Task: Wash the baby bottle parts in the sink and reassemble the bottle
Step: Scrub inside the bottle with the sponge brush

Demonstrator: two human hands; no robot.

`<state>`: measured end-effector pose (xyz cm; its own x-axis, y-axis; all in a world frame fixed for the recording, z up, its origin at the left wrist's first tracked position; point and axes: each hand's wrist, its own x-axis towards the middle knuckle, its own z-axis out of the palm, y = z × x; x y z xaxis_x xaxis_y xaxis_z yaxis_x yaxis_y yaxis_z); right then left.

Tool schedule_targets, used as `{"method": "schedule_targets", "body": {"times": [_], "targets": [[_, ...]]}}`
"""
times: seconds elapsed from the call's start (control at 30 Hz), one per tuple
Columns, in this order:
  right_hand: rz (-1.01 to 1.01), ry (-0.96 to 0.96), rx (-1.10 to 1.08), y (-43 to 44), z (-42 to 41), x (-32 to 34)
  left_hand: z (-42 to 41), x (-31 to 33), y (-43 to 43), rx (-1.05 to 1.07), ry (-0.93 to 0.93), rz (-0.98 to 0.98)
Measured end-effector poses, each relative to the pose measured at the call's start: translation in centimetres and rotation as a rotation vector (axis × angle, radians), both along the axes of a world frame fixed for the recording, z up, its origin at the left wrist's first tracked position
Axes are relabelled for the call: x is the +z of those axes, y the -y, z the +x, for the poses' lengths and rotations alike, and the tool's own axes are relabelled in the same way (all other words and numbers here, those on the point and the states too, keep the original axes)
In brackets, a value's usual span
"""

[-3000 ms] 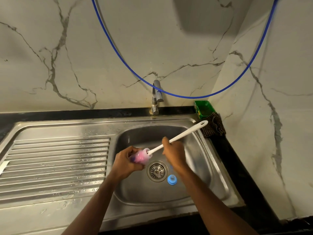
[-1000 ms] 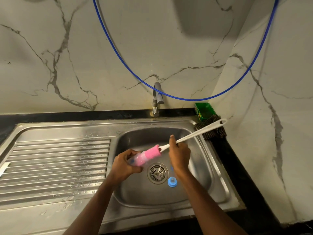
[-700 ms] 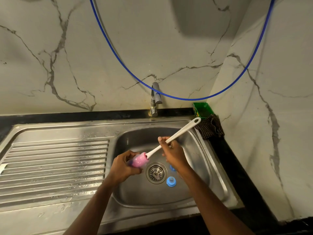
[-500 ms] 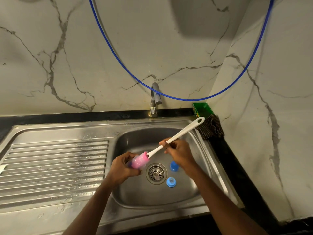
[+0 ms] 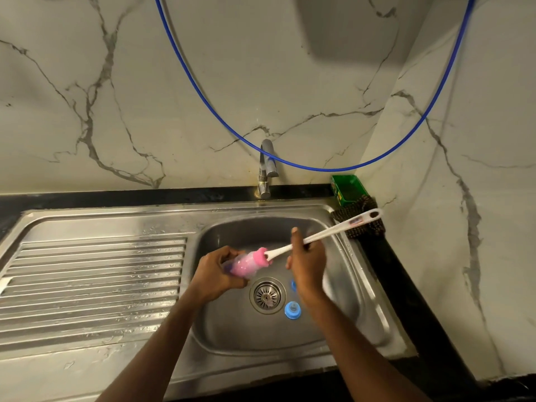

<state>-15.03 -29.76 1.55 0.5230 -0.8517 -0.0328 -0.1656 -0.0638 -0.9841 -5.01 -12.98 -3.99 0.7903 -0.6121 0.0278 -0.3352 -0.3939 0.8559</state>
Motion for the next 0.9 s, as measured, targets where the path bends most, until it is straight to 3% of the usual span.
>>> {"method": "schedule_targets", "body": {"times": [0.13, 0.27, 0.4, 0.57, 0.7, 0.83, 0.9], "targets": [[-0.027, -0.070, 0.134, 1.4, 0.0, 0.6, -0.1, 0.0, -0.2, -0.020, 0.021, -0.010], [-0.044, 0.033, -0.100, 1.0, 0.3, -0.2, -0.4, -0.2, -0.3, 0.010, 0.022, -0.024], [-0.043, -0.025, 0.070, -0.2, 0.0, -0.2, -0.2, 0.1, 0.0, -0.028, 0.031, 0.001], [-0.043, 0.042, -0.135, 0.7, 0.2, -0.2, -0.1, 0.2, -0.3, 0.005, 0.032, 0.006], [-0.032, -0.060, 0.075, 0.1, 0.0, -0.1, -0.3, 0.1, 0.2, -0.008, 0.034, 0.022], [-0.017, 0.026, -0.108, 1.2, 0.1, -0.4, -0.1, -0.5, -0.8, 0.022, 0.028, 0.023], [0.012, 0.029, -0.069, -0.8, 0.2, -1.4, -0.4, 0.1, 0.1, -0.010, 0.041, 0.028]]}}
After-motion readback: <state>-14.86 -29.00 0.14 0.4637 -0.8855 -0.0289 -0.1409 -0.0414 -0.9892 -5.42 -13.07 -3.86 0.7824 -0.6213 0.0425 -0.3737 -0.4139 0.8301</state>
